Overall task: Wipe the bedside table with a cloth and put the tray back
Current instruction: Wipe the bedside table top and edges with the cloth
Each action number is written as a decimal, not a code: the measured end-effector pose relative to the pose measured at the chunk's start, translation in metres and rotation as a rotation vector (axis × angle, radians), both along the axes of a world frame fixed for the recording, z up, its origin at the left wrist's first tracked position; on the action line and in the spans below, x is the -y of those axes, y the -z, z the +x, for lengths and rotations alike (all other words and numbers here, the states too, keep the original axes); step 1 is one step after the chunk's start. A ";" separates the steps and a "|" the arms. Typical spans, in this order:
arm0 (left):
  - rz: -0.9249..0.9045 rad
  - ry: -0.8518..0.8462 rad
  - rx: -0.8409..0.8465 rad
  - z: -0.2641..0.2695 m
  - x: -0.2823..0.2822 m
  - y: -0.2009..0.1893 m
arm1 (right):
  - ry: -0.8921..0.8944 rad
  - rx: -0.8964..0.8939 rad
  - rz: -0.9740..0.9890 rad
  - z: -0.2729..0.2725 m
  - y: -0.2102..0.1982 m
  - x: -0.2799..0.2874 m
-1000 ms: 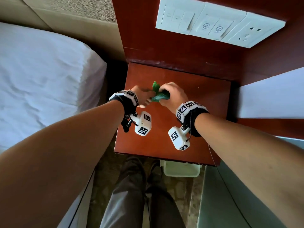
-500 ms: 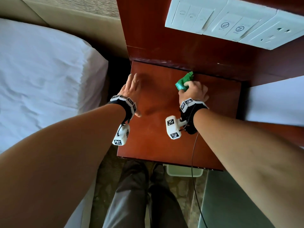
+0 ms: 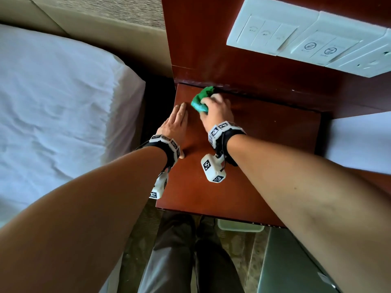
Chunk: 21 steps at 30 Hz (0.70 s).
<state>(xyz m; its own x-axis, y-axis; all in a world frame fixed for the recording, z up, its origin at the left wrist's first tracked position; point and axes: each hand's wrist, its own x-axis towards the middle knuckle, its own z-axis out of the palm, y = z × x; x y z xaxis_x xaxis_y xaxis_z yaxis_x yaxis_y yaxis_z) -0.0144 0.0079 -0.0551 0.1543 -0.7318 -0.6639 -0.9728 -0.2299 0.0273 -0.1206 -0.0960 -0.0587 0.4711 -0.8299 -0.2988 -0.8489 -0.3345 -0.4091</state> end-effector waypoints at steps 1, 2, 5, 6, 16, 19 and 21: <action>0.002 -0.009 0.003 0.000 0.000 -0.001 | -0.039 0.008 -0.001 0.006 0.001 -0.004; 0.001 -0.006 0.011 -0.001 0.000 -0.002 | -0.067 0.012 -0.003 0.008 0.001 -0.006; 0.000 -0.002 0.022 -0.002 0.000 -0.004 | -0.097 0.009 0.002 -0.002 0.002 -0.004; -0.003 0.002 0.026 -0.002 0.001 -0.003 | -0.091 0.008 0.004 -0.010 0.002 -0.001; 0.009 0.042 0.027 0.000 0.000 -0.004 | 0.369 0.012 -0.068 -0.069 0.008 0.022; 0.009 0.021 0.007 0.001 0.000 -0.009 | 0.260 0.034 -0.087 -0.048 0.009 0.016; -0.012 -0.041 0.015 0.001 -0.002 -0.012 | 0.160 0.059 -0.087 -0.029 0.009 0.012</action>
<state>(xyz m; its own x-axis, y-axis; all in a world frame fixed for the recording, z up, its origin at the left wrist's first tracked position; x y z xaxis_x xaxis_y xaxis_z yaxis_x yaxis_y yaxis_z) -0.0137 0.0098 -0.0431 0.1941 -0.7328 -0.6522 -0.9630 -0.2692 0.0159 -0.1496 -0.1076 -0.0673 0.3456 -0.9172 -0.1984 -0.8695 -0.2335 -0.4353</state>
